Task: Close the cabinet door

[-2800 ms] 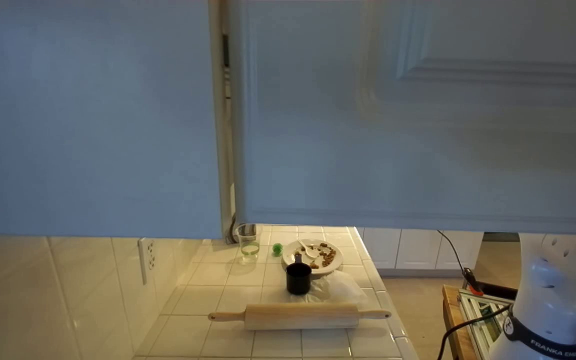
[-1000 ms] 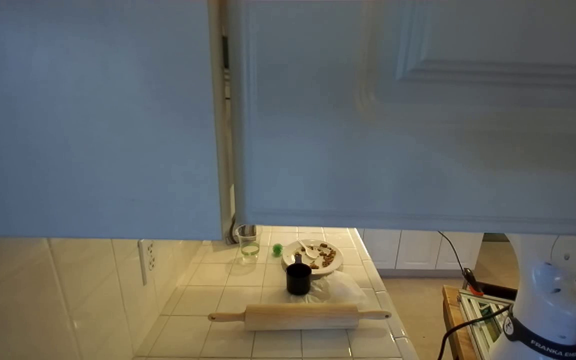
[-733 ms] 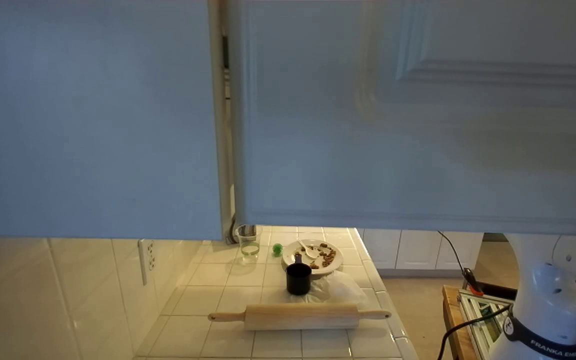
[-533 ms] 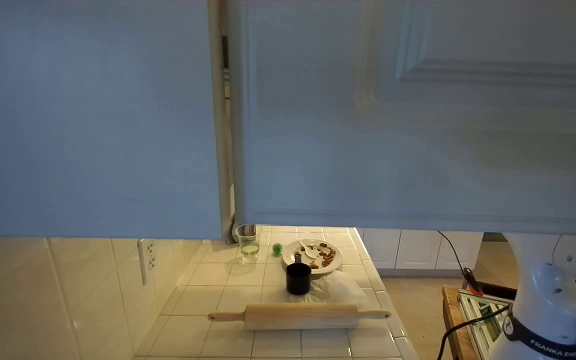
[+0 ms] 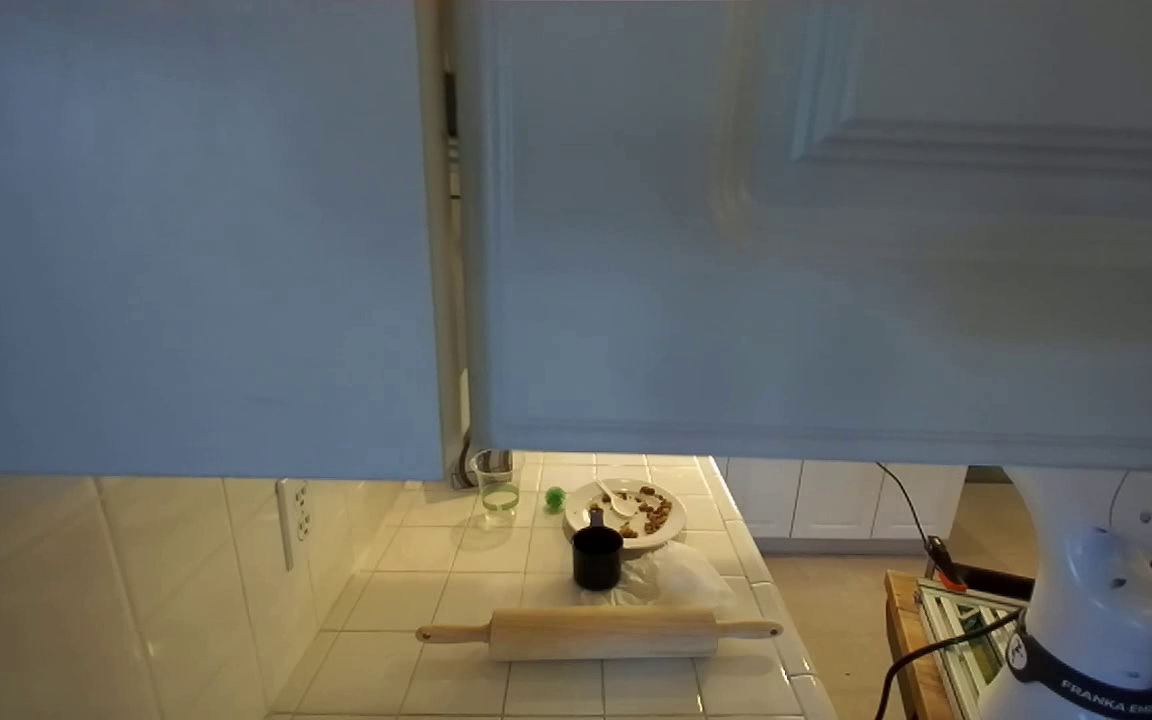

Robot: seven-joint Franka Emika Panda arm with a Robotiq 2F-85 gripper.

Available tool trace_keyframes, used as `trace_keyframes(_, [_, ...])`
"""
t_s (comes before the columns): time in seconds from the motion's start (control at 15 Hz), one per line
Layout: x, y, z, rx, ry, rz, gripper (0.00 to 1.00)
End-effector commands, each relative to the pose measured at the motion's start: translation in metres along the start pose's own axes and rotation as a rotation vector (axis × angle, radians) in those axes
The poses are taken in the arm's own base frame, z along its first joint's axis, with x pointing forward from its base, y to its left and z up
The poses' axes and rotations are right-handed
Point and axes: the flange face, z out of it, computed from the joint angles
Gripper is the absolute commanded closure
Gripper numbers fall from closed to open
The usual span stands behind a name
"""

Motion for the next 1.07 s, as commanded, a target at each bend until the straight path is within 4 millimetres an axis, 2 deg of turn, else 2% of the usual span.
trace_keyframes(0.0, [0.002, -0.003, -0.004, 0.107, 0.069, -0.114, 0.0])
trace_keyframes(0.2, [0.0, -0.006, -0.001, 0.152, 0.095, -0.144, 0.0])
trace_keyframes(0.27, [-0.001, -0.005, 0.0, 0.129, 0.078, -0.096, 0.0])
trace_keyframes(0.6, [0.001, -0.005, 0.003, 0.123, 0.065, -0.093, 0.0])
trace_keyframes(0.73, [0.015, -0.011, 0.011, 0.114, 0.053, -0.045, 0.0])
trace_keyframes(1.0, [0.056, -0.04, 0.04, 0.244, 0.107, -0.11, 0.0])
